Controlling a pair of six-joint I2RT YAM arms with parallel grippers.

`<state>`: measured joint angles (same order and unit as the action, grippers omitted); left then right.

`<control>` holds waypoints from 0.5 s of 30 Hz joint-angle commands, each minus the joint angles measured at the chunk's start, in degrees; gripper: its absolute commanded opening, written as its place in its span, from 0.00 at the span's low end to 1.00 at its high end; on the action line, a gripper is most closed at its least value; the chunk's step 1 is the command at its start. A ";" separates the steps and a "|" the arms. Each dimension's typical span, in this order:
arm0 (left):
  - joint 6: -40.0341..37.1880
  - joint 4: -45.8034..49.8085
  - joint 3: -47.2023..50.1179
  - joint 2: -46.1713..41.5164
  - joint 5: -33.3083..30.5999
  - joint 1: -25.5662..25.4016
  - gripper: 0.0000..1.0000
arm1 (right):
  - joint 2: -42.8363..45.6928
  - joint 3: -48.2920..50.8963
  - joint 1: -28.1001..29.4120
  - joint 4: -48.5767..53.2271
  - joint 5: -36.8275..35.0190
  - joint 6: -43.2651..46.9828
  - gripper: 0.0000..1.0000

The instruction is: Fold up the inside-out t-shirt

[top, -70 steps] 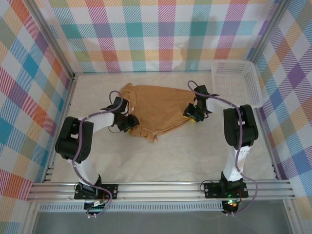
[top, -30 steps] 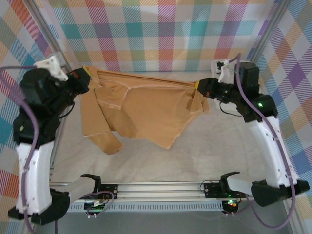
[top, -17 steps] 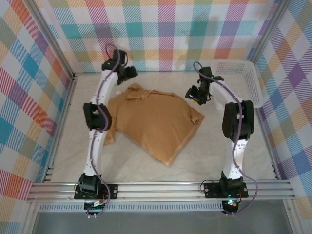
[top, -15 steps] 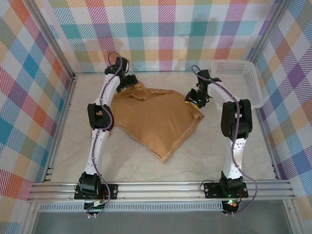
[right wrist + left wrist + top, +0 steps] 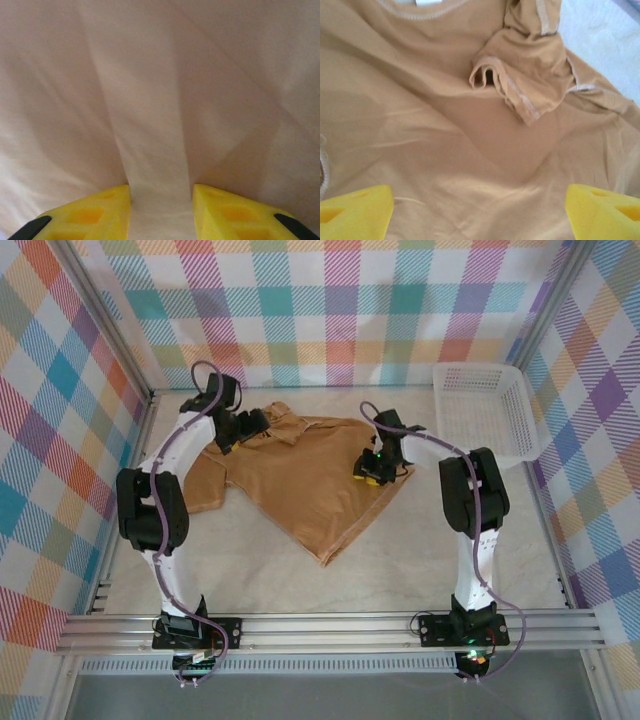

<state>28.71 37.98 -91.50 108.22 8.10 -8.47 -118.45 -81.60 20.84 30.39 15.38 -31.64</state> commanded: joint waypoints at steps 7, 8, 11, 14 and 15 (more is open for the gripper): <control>-1.73 -6.10 3.90 7.31 1.79 -0.12 0.88 | 11.71 24.76 11.14 -8.30 0.20 -9.01 0.37; -2.18 -5.84 2.33 9.11 1.25 -0.40 0.88 | 13.98 27.52 13.74 -8.75 -0.82 -10.81 0.37; -3.76 -3.85 -2.99 14.13 0.69 -1.56 0.87 | 19.77 31.24 21.65 -3.80 -5.47 -15.12 0.36; -4.45 -1.84 -7.08 16.90 2.52 -2.59 0.87 | 25.63 29.70 28.50 1.68 -8.90 -17.31 0.37; -4.34 -1.56 -7.58 16.82 3.17 -2.63 0.87 | 27.42 28.20 29.12 3.73 -10.54 -17.17 0.37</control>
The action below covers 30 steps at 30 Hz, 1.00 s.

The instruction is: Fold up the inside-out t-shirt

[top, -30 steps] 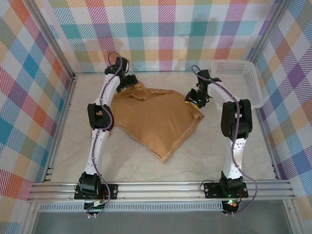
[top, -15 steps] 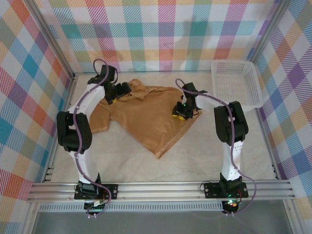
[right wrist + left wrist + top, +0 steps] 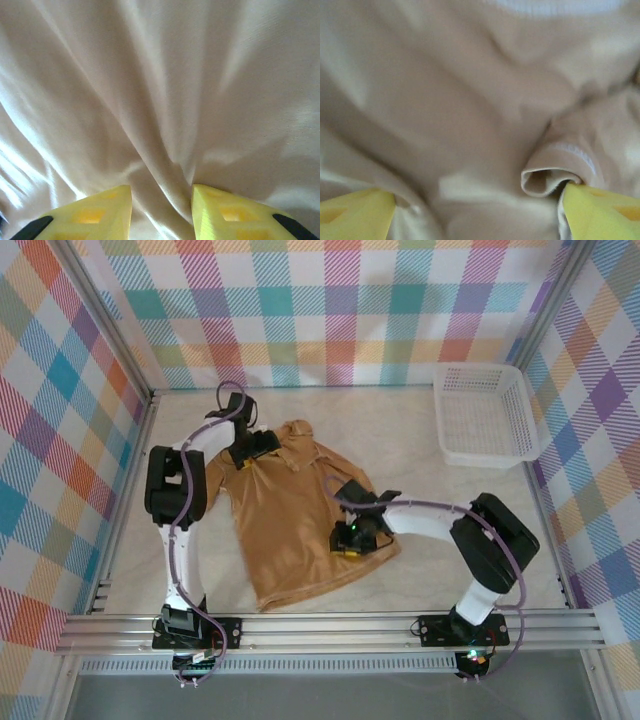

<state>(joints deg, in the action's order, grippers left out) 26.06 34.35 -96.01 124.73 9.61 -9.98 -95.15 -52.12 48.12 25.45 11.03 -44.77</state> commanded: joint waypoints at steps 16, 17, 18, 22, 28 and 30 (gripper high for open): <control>2.69 -3.33 18.54 -25.42 5.83 7.70 0.95 | -28.04 -49.22 -3.16 7.91 -16.03 15.91 0.50; 3.10 -3.71 20.81 -27.58 5.61 8.29 0.94 | -31.38 -53.27 -3.21 9.44 -16.54 16.27 0.50; 3.37 -4.18 23.03 -29.33 5.38 8.62 0.94 | -34.38 -57.04 -3.21 10.80 -17.17 16.53 0.50; 3.73 -6.28 30.32 -36.04 4.72 8.92 0.94 | -43.02 -67.33 -3.29 14.49 -20.58 17.23 0.48; 3.21 -6.14 32.90 -38.42 5.24 9.01 0.93 | -47.46 -70.97 -4.39 14.68 -20.34 15.87 0.32; 3.12 -6.04 32.73 -38.42 5.53 8.95 0.92 | -47.26 -71.05 -4.73 14.94 -20.80 15.54 0.21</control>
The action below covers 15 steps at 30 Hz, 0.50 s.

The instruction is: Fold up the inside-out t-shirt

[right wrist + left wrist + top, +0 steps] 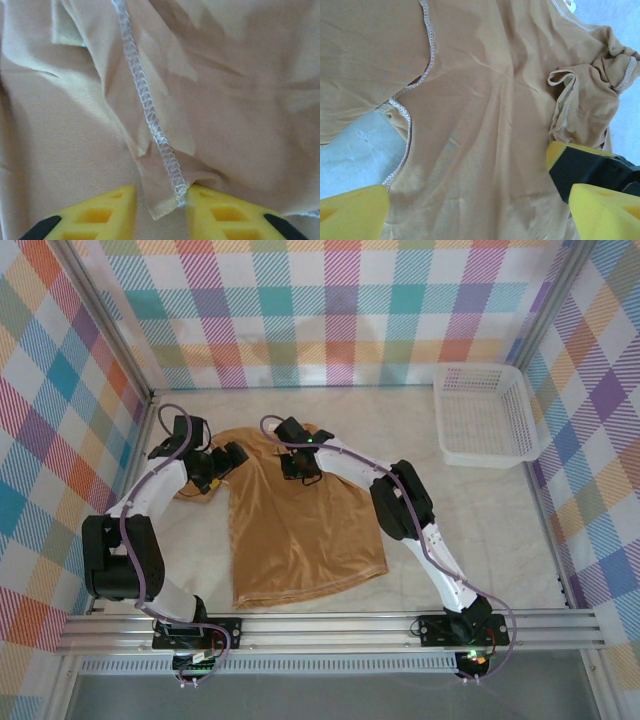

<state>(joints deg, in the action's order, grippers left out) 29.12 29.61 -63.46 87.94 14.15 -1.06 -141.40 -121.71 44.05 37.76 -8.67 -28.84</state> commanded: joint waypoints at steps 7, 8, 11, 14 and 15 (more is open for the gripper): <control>0.24 -2.18 0.11 -0.50 1.69 0.09 0.91 | 3.72 -1.83 -1.64 3.55 -0.25 -0.11 0.02; 0.30 -2.18 0.09 0.26 2.02 0.02 0.91 | 4.36 -2.59 -1.79 3.99 -0.17 0.37 0.00; 0.52 -2.18 0.54 1.83 2.14 -0.03 0.89 | 6.05 -5.62 -2.75 6.45 -1.38 1.77 0.00; 0.26 -2.06 1.64 1.59 1.55 0.02 0.89 | 9.13 -5.58 -5.16 6.77 -5.12 3.57 0.00; 0.00 -1.72 1.84 1.30 1.24 0.04 0.89 | 10.31 -4.81 -6.51 6.35 -5.48 3.70 0.00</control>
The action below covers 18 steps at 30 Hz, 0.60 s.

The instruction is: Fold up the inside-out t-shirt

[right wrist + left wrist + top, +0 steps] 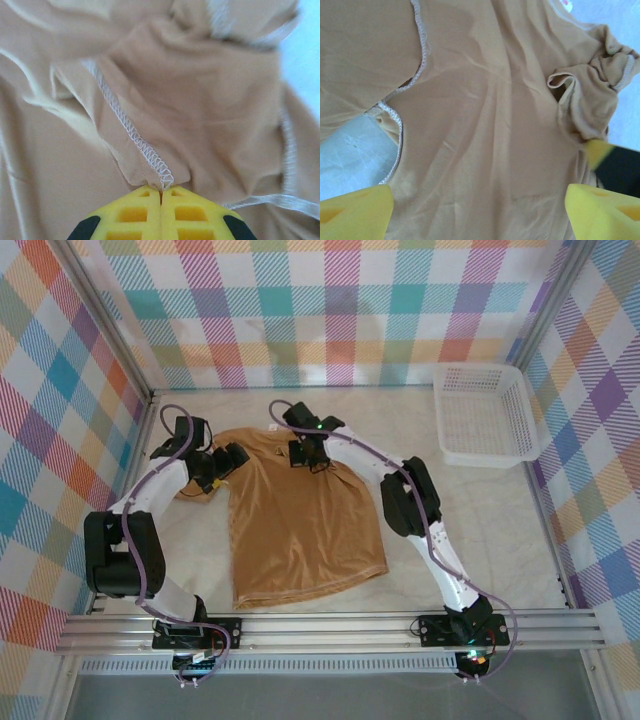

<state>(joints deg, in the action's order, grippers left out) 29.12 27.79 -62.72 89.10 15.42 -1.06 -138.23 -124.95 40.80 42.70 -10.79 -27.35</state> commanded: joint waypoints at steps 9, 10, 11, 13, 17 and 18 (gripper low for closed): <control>-2.32 2.98 2.75 -2.95 -2.29 0.03 0.89 | 13.63 11.46 -24.21 -2.13 -1.11 -6.30 0.00; -2.46 2.97 2.94 -2.97 -2.27 0.09 0.89 | 13.64 12.23 -25.67 -1.93 -0.37 -7.31 0.01; -2.48 2.90 3.07 -2.97 -2.24 0.07 0.89 | 13.59 12.60 -26.46 -1.85 0.23 -7.61 0.05; -2.53 2.88 3.13 -2.64 -2.08 0.09 0.89 | 13.72 12.86 -26.87 -1.01 0.29 -7.24 0.05; -2.33 2.97 2.07 -1.91 -0.99 0.07 0.89 | 14.78 13.77 -26.54 -0.42 1.29 -7.01 0.52; -2.15 2.82 1.62 -1.67 -0.56 0.00 0.89 | 15.21 14.20 -26.15 -0.42 1.25 -6.95 0.60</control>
<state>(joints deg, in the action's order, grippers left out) 27.59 29.82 -60.23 87.99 14.04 -1.06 -124.44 -111.24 11.07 41.56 -11.49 -33.71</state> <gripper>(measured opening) 0.890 0.551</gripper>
